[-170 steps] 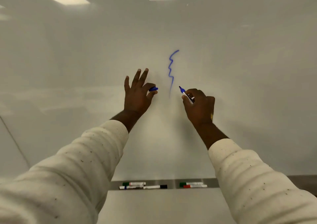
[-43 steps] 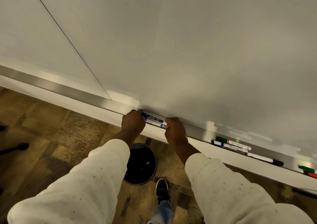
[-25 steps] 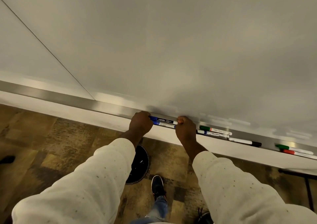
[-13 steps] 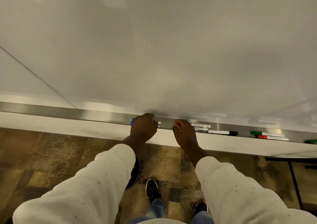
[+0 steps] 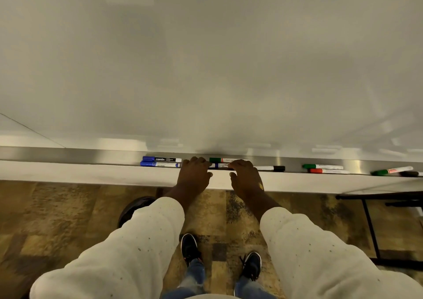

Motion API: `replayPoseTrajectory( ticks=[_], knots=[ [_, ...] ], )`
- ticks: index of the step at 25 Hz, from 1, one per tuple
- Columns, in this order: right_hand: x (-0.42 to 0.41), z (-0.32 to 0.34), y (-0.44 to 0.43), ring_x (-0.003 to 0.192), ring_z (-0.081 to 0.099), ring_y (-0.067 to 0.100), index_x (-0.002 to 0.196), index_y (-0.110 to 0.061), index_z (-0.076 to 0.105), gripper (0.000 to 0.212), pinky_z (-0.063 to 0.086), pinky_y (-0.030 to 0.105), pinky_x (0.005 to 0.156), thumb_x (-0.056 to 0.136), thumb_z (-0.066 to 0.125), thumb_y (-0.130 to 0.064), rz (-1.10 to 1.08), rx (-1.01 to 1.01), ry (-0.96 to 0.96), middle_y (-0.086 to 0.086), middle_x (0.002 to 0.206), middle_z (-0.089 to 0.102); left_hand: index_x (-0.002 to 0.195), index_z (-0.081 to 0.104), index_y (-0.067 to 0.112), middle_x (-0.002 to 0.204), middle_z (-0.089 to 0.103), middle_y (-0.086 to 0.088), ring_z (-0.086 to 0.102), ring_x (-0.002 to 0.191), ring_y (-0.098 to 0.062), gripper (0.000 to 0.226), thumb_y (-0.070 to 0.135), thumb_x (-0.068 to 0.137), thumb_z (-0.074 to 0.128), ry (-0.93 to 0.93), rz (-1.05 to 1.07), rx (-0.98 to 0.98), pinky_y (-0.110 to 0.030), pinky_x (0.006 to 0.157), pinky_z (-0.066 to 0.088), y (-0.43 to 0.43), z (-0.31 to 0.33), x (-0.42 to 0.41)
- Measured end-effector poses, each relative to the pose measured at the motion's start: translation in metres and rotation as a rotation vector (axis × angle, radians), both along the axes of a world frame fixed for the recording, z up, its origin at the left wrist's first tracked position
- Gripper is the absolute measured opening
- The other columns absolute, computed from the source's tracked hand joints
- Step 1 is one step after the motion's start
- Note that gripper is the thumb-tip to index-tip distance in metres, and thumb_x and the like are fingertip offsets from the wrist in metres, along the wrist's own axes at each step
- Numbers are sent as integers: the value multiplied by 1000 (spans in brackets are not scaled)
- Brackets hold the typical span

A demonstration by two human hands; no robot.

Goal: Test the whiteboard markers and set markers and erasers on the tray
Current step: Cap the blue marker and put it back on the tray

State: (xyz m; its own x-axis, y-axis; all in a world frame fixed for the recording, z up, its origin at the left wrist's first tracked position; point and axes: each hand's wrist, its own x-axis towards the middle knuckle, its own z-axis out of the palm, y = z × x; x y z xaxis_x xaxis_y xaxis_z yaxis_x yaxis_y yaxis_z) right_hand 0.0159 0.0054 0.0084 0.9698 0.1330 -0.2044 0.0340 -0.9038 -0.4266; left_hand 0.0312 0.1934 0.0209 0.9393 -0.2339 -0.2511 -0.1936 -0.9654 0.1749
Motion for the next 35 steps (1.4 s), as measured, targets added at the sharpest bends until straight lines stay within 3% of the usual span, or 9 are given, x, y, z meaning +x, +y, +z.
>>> replayPoseTrajectory(
  ticks=[15,19,26,31,35],
  knots=[
    [3,-9,1,126,45,25,131,-18,60,40,37,37,106,92,56,-11,69,50,-6,2,135,56,124,58,21,123,60,1,52,115,-21,33,31,93,59,-23,150,-62,-39,99,37,-10,-13,5],
    [4,-7,5,126,45,24,132,-18,59,40,36,33,105,93,56,-11,46,49,10,2,135,55,125,62,25,123,59,2,51,115,-20,31,30,94,57,-15,105,-25,-39,98,36,-6,-14,7],
    [2,11,10,120,52,21,122,-25,65,31,36,39,102,92,60,-26,-28,-7,-118,-3,125,63,119,65,27,115,61,3,52,109,-20,27,30,99,48,-70,-34,-65,-38,92,34,9,0,9],
    [-1,33,7,102,57,21,113,-26,70,25,48,36,83,92,61,-36,-53,90,-118,0,109,64,119,64,26,112,61,3,53,106,-18,26,27,98,47,-68,-83,-227,-36,92,38,6,22,7],
    [-12,50,-14,97,56,17,109,-28,71,23,48,32,78,90,62,-39,-54,190,-154,-3,101,62,115,67,28,106,61,5,54,101,-15,24,35,97,52,-68,-79,-323,-33,90,37,-9,42,-2]
  ],
)
